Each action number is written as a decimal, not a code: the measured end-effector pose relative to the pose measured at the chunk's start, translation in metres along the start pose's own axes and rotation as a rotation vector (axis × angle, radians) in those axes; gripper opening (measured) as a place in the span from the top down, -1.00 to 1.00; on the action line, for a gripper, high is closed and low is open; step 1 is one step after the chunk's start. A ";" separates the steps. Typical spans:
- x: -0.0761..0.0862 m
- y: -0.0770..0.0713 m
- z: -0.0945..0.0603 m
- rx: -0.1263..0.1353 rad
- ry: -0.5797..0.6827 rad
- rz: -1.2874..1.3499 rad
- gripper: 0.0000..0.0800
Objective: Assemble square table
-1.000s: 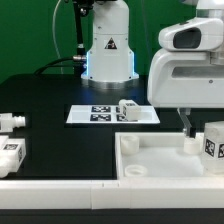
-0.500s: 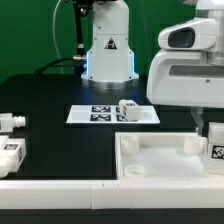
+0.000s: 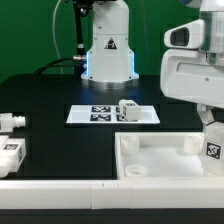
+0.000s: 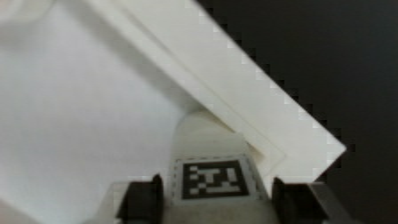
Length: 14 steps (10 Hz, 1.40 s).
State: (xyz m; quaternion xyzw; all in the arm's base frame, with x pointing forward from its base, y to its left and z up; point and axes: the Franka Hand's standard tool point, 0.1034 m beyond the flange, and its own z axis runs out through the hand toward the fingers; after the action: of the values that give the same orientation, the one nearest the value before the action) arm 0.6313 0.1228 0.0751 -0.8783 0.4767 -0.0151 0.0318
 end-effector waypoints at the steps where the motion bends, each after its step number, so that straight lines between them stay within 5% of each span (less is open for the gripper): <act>1: -0.002 -0.003 0.001 0.009 -0.017 0.211 0.29; 2: -0.004 -0.009 0.003 0.045 -0.016 0.426 0.29; 5: -0.005 -0.011 0.003 0.060 -0.031 0.595 0.16; 6: -0.005 -0.010 0.003 0.060 -0.029 0.533 -0.25; 7: -0.003 -0.010 0.002 0.061 -0.024 0.443 -0.25; 8: 0.002 -0.009 0.000 0.066 -0.018 0.276 -0.56; 14: 0.013 -0.004 -0.003 0.060 0.013 -0.403 -0.62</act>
Offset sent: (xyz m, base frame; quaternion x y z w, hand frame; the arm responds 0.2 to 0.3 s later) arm 0.0115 -0.0063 -0.0015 0.0201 0.0056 0.2165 0.9761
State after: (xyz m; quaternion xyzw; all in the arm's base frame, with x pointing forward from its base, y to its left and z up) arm 0.6422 0.1137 0.0785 -0.9546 0.2907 -0.0409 0.0511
